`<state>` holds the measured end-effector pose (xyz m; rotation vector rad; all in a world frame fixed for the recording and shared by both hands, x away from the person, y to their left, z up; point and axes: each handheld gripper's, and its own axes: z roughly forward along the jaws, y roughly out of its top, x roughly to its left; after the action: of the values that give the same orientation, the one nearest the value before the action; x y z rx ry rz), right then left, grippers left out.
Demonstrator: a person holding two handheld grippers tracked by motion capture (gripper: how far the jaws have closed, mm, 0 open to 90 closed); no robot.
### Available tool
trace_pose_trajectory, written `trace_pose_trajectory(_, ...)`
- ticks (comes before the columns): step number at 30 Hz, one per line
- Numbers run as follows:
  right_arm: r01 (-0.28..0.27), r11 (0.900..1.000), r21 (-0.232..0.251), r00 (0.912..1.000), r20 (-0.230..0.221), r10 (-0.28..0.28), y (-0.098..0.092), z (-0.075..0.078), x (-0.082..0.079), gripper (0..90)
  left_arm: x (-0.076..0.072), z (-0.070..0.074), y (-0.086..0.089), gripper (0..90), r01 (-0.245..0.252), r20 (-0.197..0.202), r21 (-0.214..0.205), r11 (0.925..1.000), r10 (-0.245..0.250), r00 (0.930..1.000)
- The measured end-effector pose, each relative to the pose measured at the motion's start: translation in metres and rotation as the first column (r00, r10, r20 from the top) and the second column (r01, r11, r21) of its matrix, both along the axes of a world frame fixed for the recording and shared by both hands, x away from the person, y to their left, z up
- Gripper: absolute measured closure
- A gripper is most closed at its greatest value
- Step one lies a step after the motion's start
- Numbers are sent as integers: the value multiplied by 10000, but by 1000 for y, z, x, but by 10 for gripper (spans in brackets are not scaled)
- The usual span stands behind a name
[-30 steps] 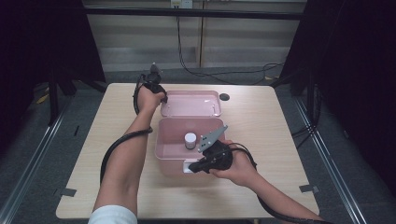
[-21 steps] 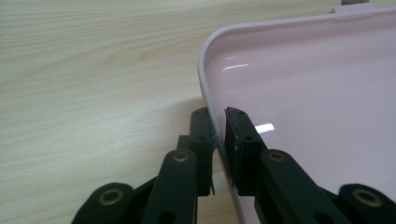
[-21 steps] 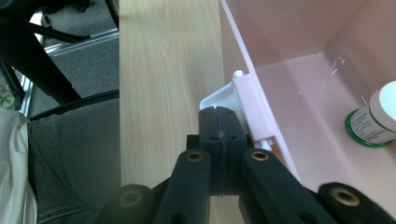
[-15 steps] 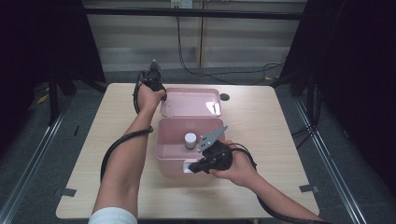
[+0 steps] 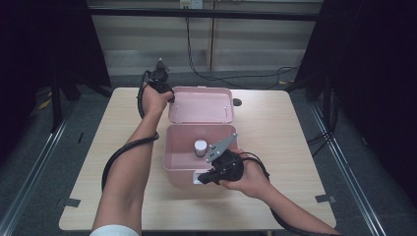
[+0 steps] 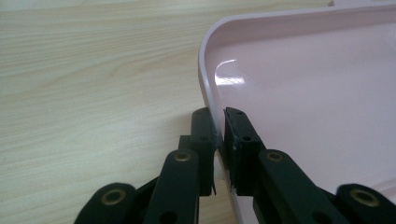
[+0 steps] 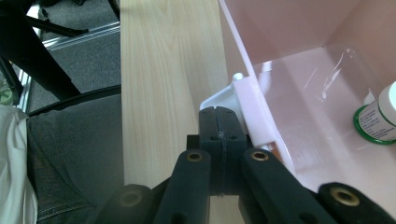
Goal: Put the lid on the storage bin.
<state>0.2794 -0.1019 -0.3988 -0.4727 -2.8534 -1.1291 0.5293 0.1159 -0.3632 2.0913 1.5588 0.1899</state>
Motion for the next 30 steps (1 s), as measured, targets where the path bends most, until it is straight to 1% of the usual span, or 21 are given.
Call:
trace_pose_trajectory(1, 15, 10000, -16, 10000, -16, -15, 0, 0, 0, 900, 0, 2, 0, 828, 28, 28, 39, 10000, -28, 10000)
trace_pose_trajectory(3, 20, 10000, -33, 10000, 15, -20, 1, 0, 0, 900, -2, 6, 1, 829, 35, 102, -4, 10000, -35, 9999)
trace_pose_trajectory(5, 126, 9999, -4, 9999, -27, -126, 1, 0, 0, 900, -3, 8, 1, 831, 25, 120, -49, 10000, -25, 9999)
trace_pose_trajectory(7, 144, 9999, -14, 9999, -86, -144, 1, 1, 0, 900, -4, 11, 2, 834, 86, 180, -43, 10000, -85, 9998)
trace_pose_trajectory(8, 131, 9999, -3, 9999, -77, -131, 1, 0, 0, 900, -5, 12, 2, 835, 42, 201, -65, 10000, -41, 9998)
trace_pose_trajectory(10, 117, 9999, -14, 9999, -89, -117, 1, 1, 1, 900, -6, 15, 3, 836, 62, 273, 34, 10000, -63, 9996)
trace_pose_trajectory(15, 160, 9999, -31, 9997, -198, -161, 2, 1, 2, 900, -9, 21, 5, 837, 114, 368, 118, 9999, -118, 9993)
trace_pose_trajectory(17, 154, 9998, -92, 9998, -148, -156, 3, 1, 2, 900, -11, 23, 5, 837, 126, 391, 105, 9999, -130, 9992)
trace_pose_trajectory(19, 199, 9997, -163, 9997, -164, -202, 4, 2, 2, 900, -12, 27, 6, 838, 193, 441, 193, 9996, -201, 9988)
trace_pose_trajectory(25, 254, 9995, -194, 9994, -211, -258, 6, 2, 3, 900, -16, 34, 7, 838, 222, 538, 311, 9993, -238, 9983)
trace_pose_trajectory(26, 273, 9994, -198, 9993, -234, -277, 7, 2, 3, 900, -17, 36, 8, 838, 293, 559, 382, 9988, -314, 9979)
trace_pose_trajectory(30, 320, 9992, -224, 9991, -260, -326, 8, 2, 2, 900, -20, 40, 9, 839, 239, 583, 310, 9992, -257, 9980)
